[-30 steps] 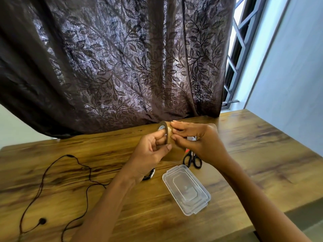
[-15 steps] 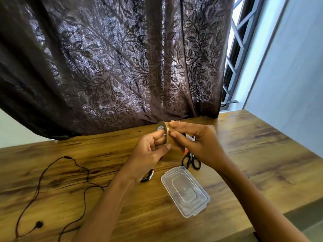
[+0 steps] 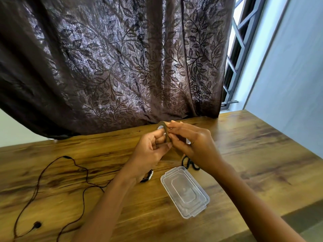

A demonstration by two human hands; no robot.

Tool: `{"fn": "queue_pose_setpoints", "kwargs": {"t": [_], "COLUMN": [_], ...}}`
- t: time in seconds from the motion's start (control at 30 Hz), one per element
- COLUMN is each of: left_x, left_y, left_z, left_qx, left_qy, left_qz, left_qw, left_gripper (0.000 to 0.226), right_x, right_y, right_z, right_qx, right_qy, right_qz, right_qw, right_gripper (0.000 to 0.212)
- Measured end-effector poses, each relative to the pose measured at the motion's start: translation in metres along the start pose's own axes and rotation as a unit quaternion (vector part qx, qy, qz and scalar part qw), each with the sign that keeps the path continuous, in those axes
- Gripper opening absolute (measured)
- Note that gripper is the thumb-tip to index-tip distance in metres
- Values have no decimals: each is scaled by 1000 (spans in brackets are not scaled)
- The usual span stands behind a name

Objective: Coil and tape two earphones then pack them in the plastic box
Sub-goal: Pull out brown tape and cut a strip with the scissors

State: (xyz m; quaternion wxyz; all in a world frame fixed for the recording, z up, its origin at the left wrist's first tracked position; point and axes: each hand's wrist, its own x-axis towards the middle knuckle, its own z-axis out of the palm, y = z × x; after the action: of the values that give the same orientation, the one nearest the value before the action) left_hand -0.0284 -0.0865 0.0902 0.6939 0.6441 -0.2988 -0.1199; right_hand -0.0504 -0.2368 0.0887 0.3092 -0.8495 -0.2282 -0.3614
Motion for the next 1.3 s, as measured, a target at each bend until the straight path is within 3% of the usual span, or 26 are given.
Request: {"fn": "queue_pose_setpoints", "kwargs": {"t": [0.27,0.53,0.7,0.9,1.0,1.1,1.17,1.3], "left_x": [0,3,5,5,4,-2,-5,-4], "left_y": [1,0,-3,0,1,-2,-5,-7], "left_z": [-2,-4,-3,-2,-2,0,1,0], "left_qx": [2,23,62,79,83,74,61,47], "left_qy": [6,-12,-9,-9,-12,-17,-18,-1], "left_qz": [-9,-30,-28,-14,-19,-29,-39,-34], "left_qw": [1000,999,998,997,996,997,997,998], "left_gripper": [37,43,42,40,42,51,51,51], "right_x": [-7,-4,-5,3,7,15,19,12], "right_y": [2,-1,-6,-13,-10,-3,2,0], "right_z": [-1,0,1,-1,-2,-9,-16,-19], "right_qx": [33,-107,-228,-292,-255,-95,-8,13], "right_qy": [3,-9,-27,-58,-57,-11,29,-10], "right_qz": [23,-31,-84,-80,-56,55,93,87], "right_qw": [999,994,970,951,964,994,995,996], "right_gripper": [23,24,10,4,7,5,2,18]}}
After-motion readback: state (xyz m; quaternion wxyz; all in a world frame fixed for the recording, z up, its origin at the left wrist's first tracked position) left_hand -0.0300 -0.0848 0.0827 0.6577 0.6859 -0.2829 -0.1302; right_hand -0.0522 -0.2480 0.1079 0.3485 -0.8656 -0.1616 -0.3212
